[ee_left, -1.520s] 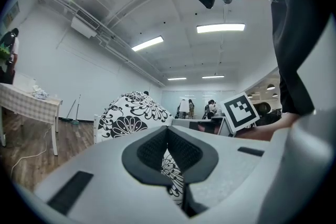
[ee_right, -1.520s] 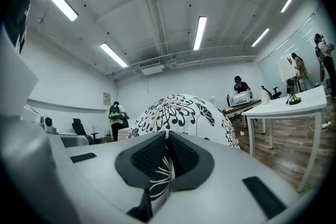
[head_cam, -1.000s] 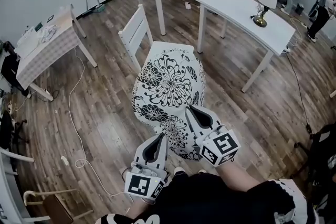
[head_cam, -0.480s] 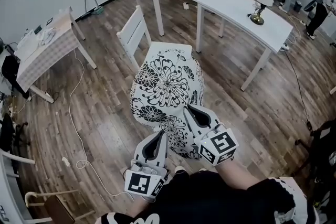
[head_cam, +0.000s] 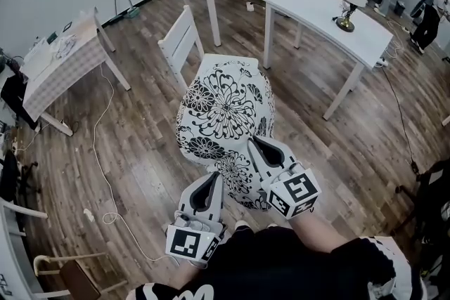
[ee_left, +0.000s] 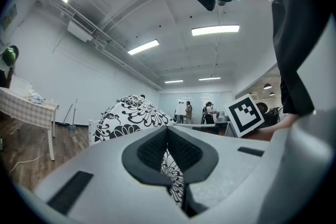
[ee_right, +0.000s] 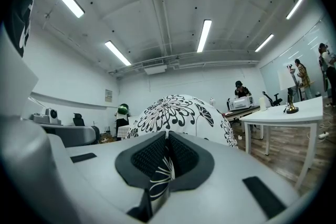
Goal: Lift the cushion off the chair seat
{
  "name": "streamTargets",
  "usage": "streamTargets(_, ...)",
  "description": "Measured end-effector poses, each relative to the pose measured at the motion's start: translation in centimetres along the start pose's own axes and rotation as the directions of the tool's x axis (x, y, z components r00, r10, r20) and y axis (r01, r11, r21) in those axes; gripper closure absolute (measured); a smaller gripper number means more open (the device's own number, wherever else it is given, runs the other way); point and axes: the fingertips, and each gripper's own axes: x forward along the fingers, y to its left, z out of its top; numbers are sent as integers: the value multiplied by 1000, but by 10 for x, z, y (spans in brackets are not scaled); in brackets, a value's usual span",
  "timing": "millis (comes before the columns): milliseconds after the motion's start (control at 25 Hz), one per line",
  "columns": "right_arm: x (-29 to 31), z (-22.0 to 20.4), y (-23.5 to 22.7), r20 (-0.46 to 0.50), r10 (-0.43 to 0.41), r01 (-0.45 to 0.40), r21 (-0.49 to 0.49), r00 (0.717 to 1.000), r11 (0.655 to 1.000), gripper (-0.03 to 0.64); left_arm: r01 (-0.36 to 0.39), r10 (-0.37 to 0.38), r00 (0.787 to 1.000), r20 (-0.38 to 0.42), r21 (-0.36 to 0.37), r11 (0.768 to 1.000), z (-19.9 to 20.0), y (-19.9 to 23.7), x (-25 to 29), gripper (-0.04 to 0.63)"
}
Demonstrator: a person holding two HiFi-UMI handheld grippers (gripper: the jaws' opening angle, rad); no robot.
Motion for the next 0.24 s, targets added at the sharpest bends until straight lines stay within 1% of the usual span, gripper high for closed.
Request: streamTargets(240,0,3,1,4,4,-4,-3,1000,1000,585,8,-8,1000,15,6,1000,5,-3,1,595)
